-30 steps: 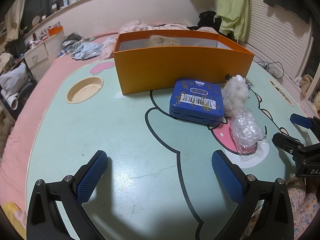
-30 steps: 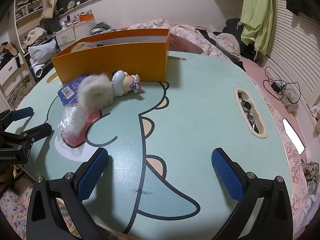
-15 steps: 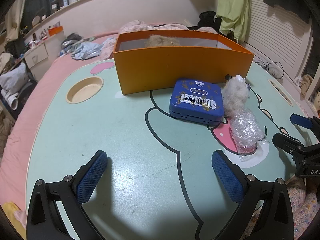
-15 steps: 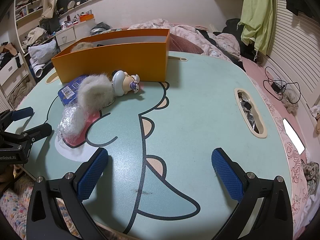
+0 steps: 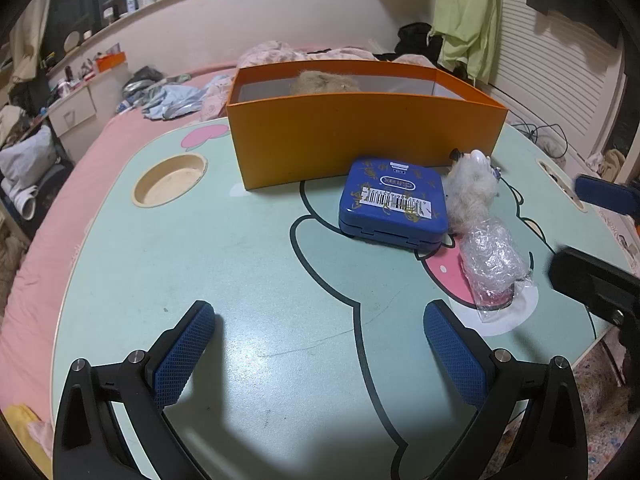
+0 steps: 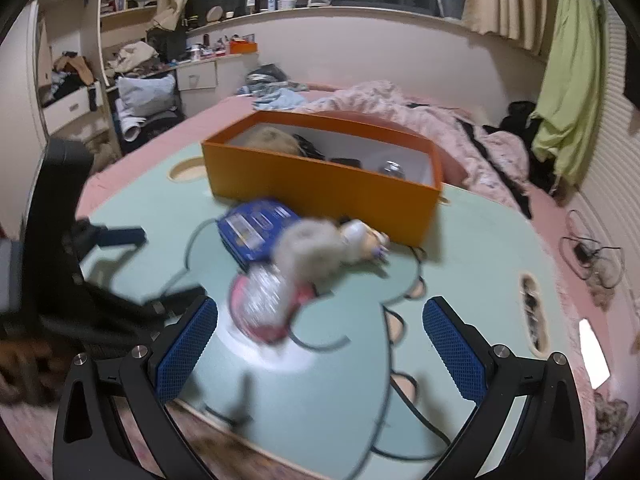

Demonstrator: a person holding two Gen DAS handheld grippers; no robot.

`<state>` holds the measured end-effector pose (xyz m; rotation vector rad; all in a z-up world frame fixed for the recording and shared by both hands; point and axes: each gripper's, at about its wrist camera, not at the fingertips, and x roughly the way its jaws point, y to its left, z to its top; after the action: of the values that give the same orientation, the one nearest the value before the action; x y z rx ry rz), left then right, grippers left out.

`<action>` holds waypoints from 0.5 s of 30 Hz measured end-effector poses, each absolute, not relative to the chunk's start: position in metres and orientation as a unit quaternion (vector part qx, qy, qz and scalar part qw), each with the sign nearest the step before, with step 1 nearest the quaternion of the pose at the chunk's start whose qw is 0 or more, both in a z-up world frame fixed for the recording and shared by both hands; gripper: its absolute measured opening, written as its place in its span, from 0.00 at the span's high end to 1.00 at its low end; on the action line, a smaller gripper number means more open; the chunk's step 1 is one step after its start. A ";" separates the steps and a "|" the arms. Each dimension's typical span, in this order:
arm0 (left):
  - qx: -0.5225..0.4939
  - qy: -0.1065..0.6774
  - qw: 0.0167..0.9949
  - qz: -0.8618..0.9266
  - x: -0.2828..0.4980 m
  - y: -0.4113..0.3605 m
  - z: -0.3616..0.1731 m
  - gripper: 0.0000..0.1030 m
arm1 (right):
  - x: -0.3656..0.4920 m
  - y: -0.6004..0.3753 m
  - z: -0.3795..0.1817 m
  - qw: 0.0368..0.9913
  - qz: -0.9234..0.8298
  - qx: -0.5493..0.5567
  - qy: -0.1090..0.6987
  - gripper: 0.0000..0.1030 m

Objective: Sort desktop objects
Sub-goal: 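Grasp the clear plastic bag on the table with the right gripper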

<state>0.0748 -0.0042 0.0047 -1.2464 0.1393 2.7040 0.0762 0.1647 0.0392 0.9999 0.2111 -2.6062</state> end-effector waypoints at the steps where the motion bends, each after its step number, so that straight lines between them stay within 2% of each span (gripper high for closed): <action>1: -0.417 0.047 0.080 0.904 0.075 -0.004 0.005 0.00 | 0.071 0.161 0.039 0.176 -0.914 0.358 0.069 0.00; 5: -0.416 0.049 0.081 0.905 0.076 -0.004 0.004 0.00 | 0.052 0.152 0.025 0.185 -0.897 0.398 0.057 0.02; 7: -0.416 0.048 0.081 0.905 0.075 -0.004 0.004 0.00 | 0.045 0.151 0.012 0.190 -0.884 0.424 0.046 0.15; 9: -0.416 0.048 0.081 0.905 0.076 -0.004 0.004 0.00 | 0.040 0.158 0.003 0.193 -0.873 0.447 0.022 0.37; 11: -0.416 0.048 0.081 0.904 0.075 -0.003 0.005 0.00 | 0.044 0.162 0.002 0.183 -0.879 0.440 0.030 0.43; 13: -0.416 0.048 0.082 0.904 0.075 -0.004 0.005 0.00 | 0.048 0.163 0.002 0.183 -0.881 0.435 0.031 0.56; 15: -0.416 0.048 0.082 0.904 0.075 -0.004 0.005 0.00 | 0.051 0.164 0.001 0.181 -0.884 0.431 0.028 0.78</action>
<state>0.0750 -0.0036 0.0050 -1.2430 0.1427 2.7026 0.0510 0.1644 0.0015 1.2162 0.0801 -2.4950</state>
